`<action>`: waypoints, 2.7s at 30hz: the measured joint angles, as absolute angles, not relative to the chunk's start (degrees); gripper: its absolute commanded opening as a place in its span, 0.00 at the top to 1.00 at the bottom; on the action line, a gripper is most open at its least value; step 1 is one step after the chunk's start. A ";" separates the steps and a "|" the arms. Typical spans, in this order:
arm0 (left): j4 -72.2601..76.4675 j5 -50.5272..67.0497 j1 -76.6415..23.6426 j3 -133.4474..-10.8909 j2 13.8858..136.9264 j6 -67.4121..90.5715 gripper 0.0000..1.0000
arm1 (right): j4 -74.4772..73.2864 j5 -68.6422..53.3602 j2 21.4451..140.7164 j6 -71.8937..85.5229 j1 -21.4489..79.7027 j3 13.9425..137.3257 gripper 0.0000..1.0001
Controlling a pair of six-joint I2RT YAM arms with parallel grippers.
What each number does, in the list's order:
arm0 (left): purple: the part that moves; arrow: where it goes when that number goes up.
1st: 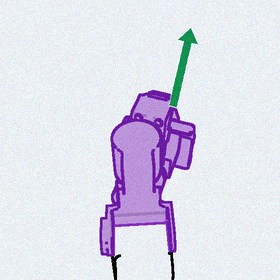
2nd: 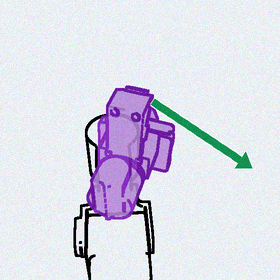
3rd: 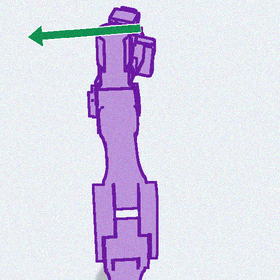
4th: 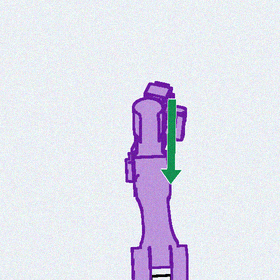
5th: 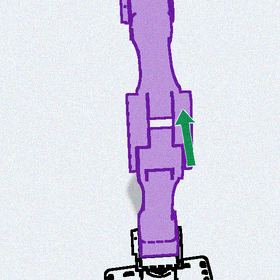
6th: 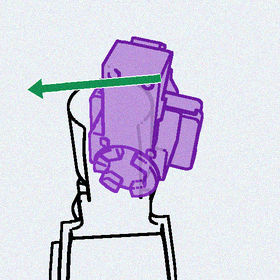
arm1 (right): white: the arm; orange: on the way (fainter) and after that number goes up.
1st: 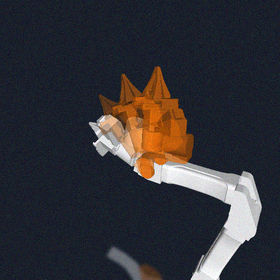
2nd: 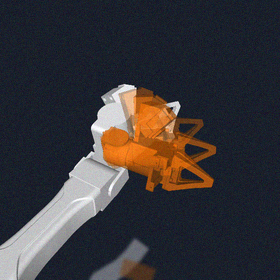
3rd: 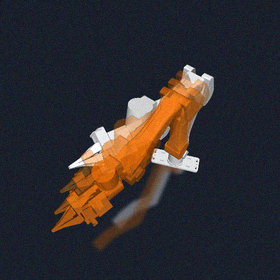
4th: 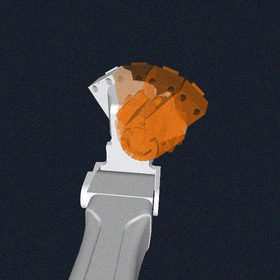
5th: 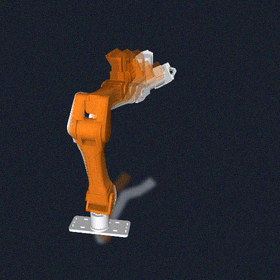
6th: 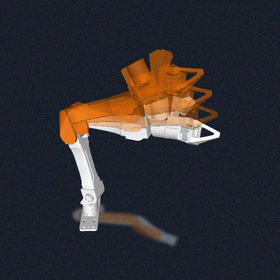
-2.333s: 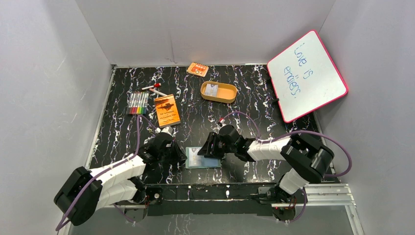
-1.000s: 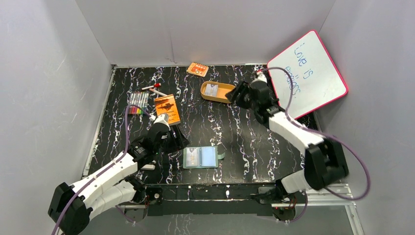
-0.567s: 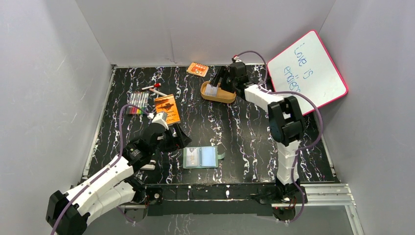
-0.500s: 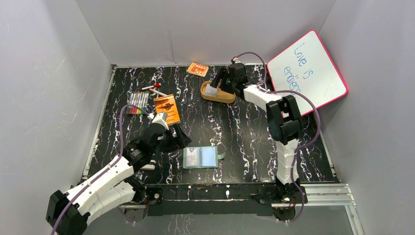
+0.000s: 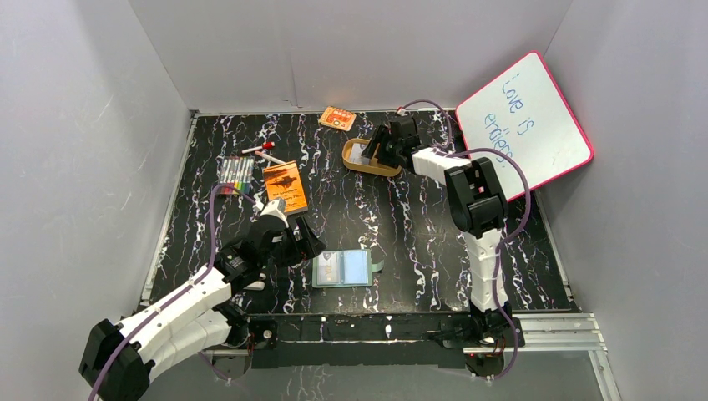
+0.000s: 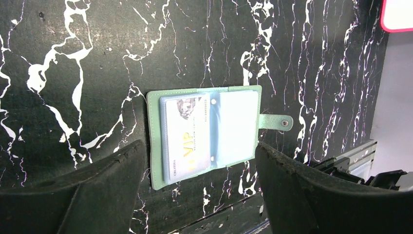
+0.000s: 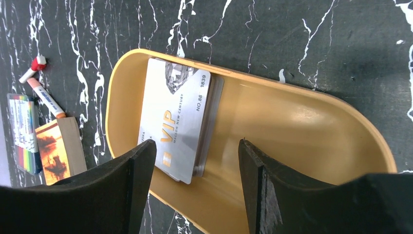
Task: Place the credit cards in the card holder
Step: Pick up the credit card from the storage box.
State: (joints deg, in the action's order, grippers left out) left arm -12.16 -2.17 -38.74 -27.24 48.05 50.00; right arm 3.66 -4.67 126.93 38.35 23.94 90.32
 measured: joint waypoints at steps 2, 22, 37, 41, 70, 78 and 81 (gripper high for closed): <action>-12.10 -2.17 -38.74 -27.24 48.05 50.13 0.21 | 4.16 -5.13 127.31 38.83 23.77 90.45 0.30; -11.99 -2.55 -38.74 -27.24 50.33 50.11 0.21 | 3.92 -6.76 130.78 40.10 23.35 94.11 0.59; -12.03 -2.57 -38.74 -27.24 50.37 50.13 0.22 | 5.37 -6.76 130.19 40.14 23.27 92.68 0.65; -12.01 -2.57 -38.74 -27.24 50.37 50.17 0.22 | 5.82 -6.74 129.56 40.10 23.05 91.77 0.69; -12.14 -2.59 -38.74 -27.24 50.17 51.22 0.23 | 10.50 -9.17 120.92 42.57 21.30 83.13 1.00; -14.39 -3.99 -38.74 -27.83 48.64 50.89 0.23 | 12.69 -10.70 112.31 54.02 19.92 76.01 1.00; -15.27 -4.49 -38.74 -28.86 47.86 50.65 0.23 | 14.15 -10.90 108.38 59.35 19.59 74.83 1.00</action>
